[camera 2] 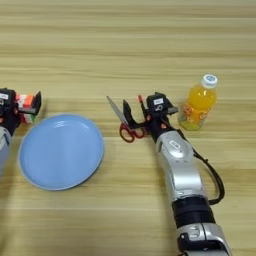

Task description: Move the objects on the table

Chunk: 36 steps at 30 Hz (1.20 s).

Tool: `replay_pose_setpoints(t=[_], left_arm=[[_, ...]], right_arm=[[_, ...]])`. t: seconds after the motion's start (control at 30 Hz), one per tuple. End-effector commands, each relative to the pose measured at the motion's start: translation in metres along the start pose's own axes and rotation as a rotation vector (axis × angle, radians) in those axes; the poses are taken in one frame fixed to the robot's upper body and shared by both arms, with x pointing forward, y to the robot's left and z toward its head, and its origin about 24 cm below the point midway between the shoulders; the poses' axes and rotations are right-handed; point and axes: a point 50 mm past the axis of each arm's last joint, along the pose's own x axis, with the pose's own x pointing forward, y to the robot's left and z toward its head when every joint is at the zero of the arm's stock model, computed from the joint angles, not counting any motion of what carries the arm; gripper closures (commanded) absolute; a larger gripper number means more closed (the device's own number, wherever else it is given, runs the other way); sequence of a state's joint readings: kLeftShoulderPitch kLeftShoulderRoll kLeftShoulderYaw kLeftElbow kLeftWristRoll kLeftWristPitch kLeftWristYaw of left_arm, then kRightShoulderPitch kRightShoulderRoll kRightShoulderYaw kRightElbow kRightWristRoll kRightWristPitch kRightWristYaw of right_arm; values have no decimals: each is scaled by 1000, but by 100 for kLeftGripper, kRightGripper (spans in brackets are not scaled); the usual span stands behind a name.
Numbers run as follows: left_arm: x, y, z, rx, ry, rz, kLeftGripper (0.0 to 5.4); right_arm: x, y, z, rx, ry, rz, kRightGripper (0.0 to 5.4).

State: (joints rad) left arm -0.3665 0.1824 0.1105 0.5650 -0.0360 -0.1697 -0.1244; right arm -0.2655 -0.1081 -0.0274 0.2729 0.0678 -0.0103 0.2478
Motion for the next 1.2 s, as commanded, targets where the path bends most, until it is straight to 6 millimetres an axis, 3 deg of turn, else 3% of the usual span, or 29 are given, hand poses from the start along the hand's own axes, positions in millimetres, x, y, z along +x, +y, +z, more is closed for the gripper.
replay_pose_setpoints(t=[0.03,1.2], left_arm=[[-1,2,-5,44,45,3,0],[-1,7,-16,108,150,25,0]], right_arm=[[1,2,0,11,6,8,2],[2,7,4,14,-8,12,2]])
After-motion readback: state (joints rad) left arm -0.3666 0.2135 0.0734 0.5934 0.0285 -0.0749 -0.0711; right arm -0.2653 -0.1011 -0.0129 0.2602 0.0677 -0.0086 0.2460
